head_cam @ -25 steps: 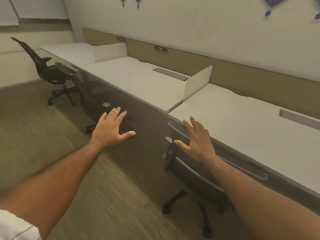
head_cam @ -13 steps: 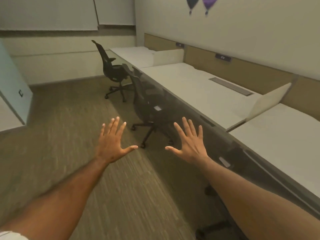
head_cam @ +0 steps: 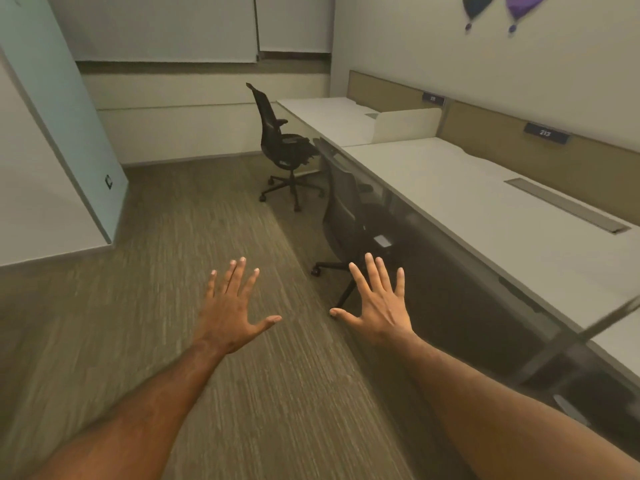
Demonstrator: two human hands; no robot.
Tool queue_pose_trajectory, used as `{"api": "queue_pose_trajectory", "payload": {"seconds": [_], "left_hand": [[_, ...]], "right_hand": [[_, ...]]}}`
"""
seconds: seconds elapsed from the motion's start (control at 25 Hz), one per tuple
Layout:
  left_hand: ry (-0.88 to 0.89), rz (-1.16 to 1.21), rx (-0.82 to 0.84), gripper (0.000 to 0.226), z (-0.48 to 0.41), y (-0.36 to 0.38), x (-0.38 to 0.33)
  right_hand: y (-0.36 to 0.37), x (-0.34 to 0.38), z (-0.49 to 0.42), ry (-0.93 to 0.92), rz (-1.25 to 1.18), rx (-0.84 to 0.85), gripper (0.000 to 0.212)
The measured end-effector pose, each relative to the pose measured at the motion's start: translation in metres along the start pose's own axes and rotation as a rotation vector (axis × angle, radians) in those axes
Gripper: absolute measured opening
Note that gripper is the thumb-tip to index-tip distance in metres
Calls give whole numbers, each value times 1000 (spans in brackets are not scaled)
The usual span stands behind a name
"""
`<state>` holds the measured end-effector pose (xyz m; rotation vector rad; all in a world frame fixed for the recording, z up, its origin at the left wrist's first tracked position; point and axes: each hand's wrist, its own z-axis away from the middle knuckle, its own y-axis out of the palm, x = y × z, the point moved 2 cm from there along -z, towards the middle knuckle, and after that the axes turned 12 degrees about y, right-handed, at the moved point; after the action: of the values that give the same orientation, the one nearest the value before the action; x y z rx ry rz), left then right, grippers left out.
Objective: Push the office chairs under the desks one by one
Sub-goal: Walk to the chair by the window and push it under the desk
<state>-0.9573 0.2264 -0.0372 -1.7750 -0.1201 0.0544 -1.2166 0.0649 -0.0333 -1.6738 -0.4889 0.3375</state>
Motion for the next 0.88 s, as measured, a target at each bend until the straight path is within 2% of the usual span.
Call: {"api": "queue_pose_trajectory", "payload": {"seconds": [0.32,0.52,0.72,0.88], "left_hand": [[-110,-66,-22,122,-141,34,117],[-174,-124,-13,124,-245,37,180],[-217,-134,-65,119,-330,37,241],[-227,-155,-97,114,-389,59,294]], "right_hand": [[50,58,-200,-159,11,-16,104],[52,83,-342,-246,3,-22,104],[53,113,-457,-286,-41,-44,102],[81,149,-531,-294,-83,-32,101]]}}
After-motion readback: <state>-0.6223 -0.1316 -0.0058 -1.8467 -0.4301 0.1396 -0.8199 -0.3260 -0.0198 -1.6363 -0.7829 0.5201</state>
